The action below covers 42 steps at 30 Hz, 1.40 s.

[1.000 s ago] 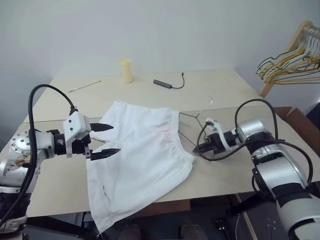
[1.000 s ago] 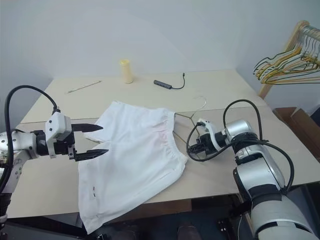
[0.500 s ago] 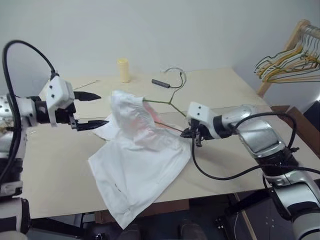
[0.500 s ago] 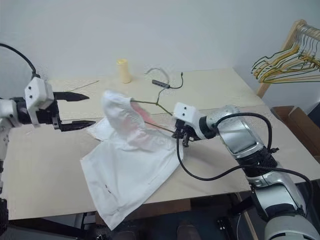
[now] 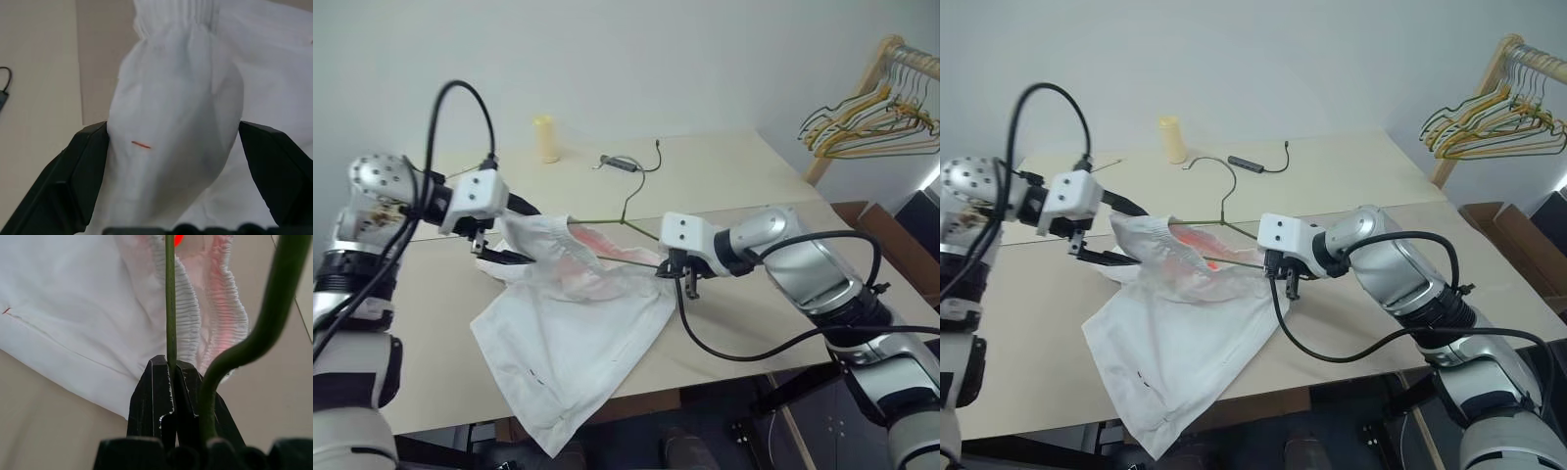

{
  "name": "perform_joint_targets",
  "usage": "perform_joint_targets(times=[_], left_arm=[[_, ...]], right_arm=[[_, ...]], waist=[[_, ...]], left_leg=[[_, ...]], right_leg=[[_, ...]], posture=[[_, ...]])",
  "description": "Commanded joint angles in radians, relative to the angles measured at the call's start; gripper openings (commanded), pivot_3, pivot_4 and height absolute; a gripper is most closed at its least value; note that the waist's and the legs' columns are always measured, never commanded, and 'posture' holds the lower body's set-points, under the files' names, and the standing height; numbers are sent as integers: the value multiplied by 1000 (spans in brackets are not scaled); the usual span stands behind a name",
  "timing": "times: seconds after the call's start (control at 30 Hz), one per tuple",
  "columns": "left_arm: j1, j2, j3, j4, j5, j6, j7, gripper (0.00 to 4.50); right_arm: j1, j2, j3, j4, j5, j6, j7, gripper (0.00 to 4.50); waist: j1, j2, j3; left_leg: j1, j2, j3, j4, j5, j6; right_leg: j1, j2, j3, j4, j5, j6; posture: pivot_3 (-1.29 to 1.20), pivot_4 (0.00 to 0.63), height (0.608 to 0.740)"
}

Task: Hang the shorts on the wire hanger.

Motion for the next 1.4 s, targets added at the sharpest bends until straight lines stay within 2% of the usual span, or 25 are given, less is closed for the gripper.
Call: perform_joint_targets(times=[0.03,0.2,0.47,0.5,0.53,0.7,0.77,0.97,1.1,1.2,1.3,1.4], left_arm=[[-65,-33,-29,63,65,-58,4,4460],[-73,-83,-17,95,85,-74,36,2861],[-52,-80,10,91,67,-52,18,200],[-49,-79,15,88,64,-38,24,19],[-47,-79,19,84,62,-28,29,19],[-23,-68,41,51,45,25,20,0],[-8,-61,56,37,37,55,31,0],[26,-42,112,16,3,147,71,0],[56,-39,148,-8,-24,207,102,0],[75,-39,155,-30,-23,229,120,0],[82,-40,155,-38,-23,235,126,0],[81,-36,155,-40,-24,239,126,0]], right_arm=[[-30,-2,-10,-32,1,4,6,0],[-28,-3,-12,-39,-2,25,-1,0],[-12,-11,-3,-39,-21,5,-16,0],[-7,-10,-6,-36,-24,-8,-21,0],[-3,-10,-9,-35,-26,-17,-25,0],[23,-37,-33,-33,-34,-42,-33,1520],[29,-56,-104,-6,-14,-11,-55,2245],[87,-137,-422,108,61,24,-151,4412],[249,-168,-608,82,115,31,-192,4468],[386,-107,-689,26,195,42,-211,4468],[461,-4,-649,-46,232,41,-263,4468],[460,129,-591,-63,266,62,-324,4468]], waist=[[-2,0,0],[-16,0,0],[-44,0,0],[-46,0,0],[-49,0,0],[-57,0,0],[-58,0,0],[-50,0,0],[-47,-1,0],[-48,-1,0],[-65,-1,0],[-78,-1,0]], left_leg=[[0,0,0,0,0,0],[0,0,-3,0,0,0],[0,0,-8,0,0,0],[0,0,-8,0,0,0],[0,0,-8,0,0,0],[0,0,-8,0,0,0],[0,0,-8,0,0,0],[0,-1,-9,0,0,0],[0,0,-9,0,0,0],[1,0,-8,0,0,0],[4,0,-8,0,0,0],[7,0,-7,0,0,1]], right_leg=[[0,0,0,0,0,0],[-1,0,0,1,0,0],[-1,0,1,1,0,0],[-1,0,1,1,0,0],[-1,0,1,2,0,0],[-1,-1,1,1,0,0],[-1,-1,1,1,0,0],[-1,-2,0,1,0,0],[0,-1,0,1,0,0],[1,-2,1,1,0,0],[3,-1,3,4,0,0],[4,-1,5,8,0,1]], posture=[[-97,0,740],[-123,0,740],[-125,0,740],[-124,0,740],[-124,0,740],[-130,0,740],[-132,0,740],[-141,1,740],[-153,9,740],[-154,13,740],[-157,12,740],[-154,11,740]])
